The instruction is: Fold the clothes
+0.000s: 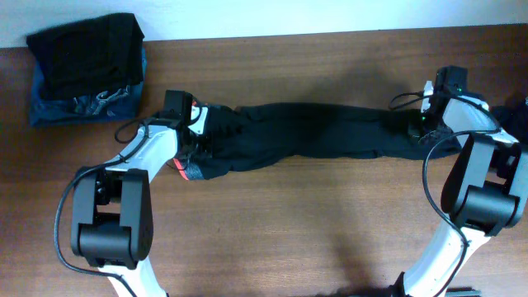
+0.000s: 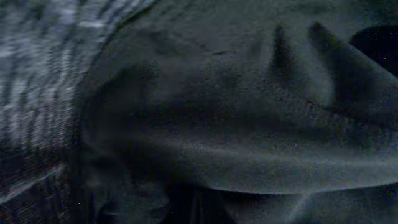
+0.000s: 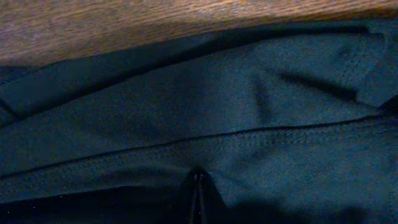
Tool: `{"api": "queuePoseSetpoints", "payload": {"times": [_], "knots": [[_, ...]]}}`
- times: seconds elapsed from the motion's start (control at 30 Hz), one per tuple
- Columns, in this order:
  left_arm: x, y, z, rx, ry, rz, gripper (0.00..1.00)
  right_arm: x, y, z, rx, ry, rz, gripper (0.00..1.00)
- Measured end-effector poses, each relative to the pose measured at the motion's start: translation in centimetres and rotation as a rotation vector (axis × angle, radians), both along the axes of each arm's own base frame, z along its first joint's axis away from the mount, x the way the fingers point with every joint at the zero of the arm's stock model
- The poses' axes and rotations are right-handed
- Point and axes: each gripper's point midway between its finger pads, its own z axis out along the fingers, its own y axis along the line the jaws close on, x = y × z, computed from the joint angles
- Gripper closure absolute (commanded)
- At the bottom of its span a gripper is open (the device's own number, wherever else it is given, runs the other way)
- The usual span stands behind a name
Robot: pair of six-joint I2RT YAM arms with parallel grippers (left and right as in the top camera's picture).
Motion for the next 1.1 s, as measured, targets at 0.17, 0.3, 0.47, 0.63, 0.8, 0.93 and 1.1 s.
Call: {"api": "queuePoseSetpoints", "payload": {"times": [0.17,0.3,0.47,0.63,0.8,0.93,1.1], "knots": [[0.4,1.1,0.0,0.035,-0.006,0.031,0.99,-0.2,-1.3,0.0,-0.031,-0.001,-0.057,0.96],[0.7,3.0,0.0,0.039,-0.005,0.075,0.99,-0.5,-2.7,0.0,-0.037,-0.012,-0.119,0.96],[0.8,4.6,0.0,0.038,0.002,0.114,0.98,-0.5,-3.0,0.0,-0.043,-0.016,-0.133,0.96],[0.8,4.8,0.0,0.028,0.005,0.125,0.71,-0.4,-3.1,0.0,-0.047,-0.019,-0.134,0.95],[0.9,5.8,0.1,0.055,0.004,0.15,0.7,-0.4,-3.1,0.1,-0.051,-0.022,-0.139,0.92],[0.3,6.4,0.1,0.078,0.042,0.161,0.71,-0.4,-3.3,0.1,-0.049,-0.028,-0.185,0.89],[-0.7,7.2,0.9,0.113,0.099,0.171,0.7,-0.6,-3.5,0.1,-0.051,-0.03,-0.218,0.65]]}}
